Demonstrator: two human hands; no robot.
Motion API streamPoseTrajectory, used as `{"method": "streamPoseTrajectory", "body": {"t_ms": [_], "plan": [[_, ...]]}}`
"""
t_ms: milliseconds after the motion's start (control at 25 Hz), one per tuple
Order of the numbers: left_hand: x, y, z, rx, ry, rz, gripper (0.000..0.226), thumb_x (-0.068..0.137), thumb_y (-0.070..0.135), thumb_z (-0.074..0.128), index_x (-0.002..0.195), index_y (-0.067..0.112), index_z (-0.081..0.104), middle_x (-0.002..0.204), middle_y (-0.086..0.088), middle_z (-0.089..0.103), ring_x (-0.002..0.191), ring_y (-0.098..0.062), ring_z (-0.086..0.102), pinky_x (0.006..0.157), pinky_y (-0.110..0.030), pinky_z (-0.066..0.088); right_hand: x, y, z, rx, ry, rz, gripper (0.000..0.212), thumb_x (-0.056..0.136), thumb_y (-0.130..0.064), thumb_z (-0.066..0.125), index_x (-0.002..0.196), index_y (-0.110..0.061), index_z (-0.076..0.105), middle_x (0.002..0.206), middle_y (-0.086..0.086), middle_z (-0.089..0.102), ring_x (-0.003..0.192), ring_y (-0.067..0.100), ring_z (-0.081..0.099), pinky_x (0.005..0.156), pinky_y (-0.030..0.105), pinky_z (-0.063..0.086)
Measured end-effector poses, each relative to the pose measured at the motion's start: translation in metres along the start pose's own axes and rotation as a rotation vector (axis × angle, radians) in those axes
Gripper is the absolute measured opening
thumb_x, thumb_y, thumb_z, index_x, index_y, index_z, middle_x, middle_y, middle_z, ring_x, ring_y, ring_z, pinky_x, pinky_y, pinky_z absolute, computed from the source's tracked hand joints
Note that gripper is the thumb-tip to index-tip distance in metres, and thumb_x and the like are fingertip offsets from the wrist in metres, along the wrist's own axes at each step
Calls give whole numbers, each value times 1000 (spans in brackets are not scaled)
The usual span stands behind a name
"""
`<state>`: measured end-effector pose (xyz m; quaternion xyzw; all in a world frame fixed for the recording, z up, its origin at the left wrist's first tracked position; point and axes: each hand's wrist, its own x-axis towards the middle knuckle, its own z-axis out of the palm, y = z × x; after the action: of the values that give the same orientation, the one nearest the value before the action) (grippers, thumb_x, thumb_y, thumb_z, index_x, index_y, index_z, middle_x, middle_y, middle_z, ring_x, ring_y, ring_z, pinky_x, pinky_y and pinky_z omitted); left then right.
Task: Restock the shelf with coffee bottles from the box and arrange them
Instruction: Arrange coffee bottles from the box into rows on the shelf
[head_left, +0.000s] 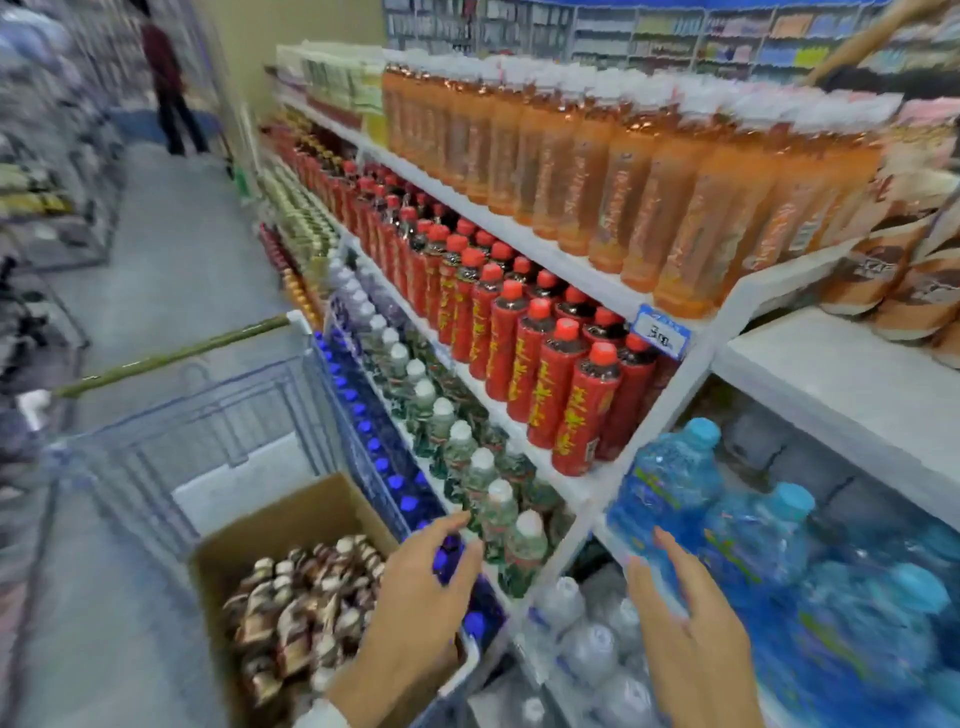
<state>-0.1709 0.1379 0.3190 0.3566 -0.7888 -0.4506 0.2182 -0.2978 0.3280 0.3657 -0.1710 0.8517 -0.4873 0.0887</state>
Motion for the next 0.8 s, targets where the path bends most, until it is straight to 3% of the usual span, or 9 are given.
{"method": "streamPoseTrajectory", "body": {"t_ms": [80,200,320,400,520,640,800], "plan": [[-13,-47,-28,-16,69,-141,22,94,38,66,116,40,68,109,19,71,86,7,64,80,-10,48,-4,9,44,53,-140,79,40,86,-47,72,123,-37,63,135,-2,62,124,18,57,106,42,46],[-30,-109,-62,-76,161,-371,25,91,39,70,115,35,71,112,18,72,107,-4,67,100,-27,51,-6,13,106,98,-373,186,29,94,-28,67,122,-31,59,129,0,62,121,20,57,95,29,44],[-40,-164,-86,-103,204,-567,29,92,41,68,119,31,69,113,10,72,108,-10,65,98,-31,51,-6,16,171,37,-551,300,36,94,-35,66,129,-27,59,130,-6,59,120,14,55,96,27,41],[-40,-198,-91,-95,177,-656,30,94,39,65,121,26,66,112,4,73,106,-15,67,95,-31,51,-6,23,209,-54,-598,318,44,92,-45,66,133,-29,59,132,-10,61,120,10,56,103,30,43],[-31,-248,-86,-33,89,-760,36,97,43,58,127,24,61,115,2,73,97,-21,71,93,-37,55,-6,34,252,-186,-720,326,45,94,-50,61,134,-31,57,126,-15,62,116,7,57,103,29,43],[-9,-277,-68,13,-12,-832,41,100,41,53,133,18,57,127,-5,67,113,-25,64,98,-35,49,-5,40,277,-284,-781,365,58,94,-57,56,144,-28,51,141,-11,57,126,11,55,111,37,42],[30,-326,-32,-1,-130,-1004,61,96,48,56,145,12,46,142,-15,56,128,-35,53,108,-39,41,0,57,297,-390,-816,396,57,95,-57,54,144,-27,51,143,-9,56,127,13,55,111,38,42]]}}
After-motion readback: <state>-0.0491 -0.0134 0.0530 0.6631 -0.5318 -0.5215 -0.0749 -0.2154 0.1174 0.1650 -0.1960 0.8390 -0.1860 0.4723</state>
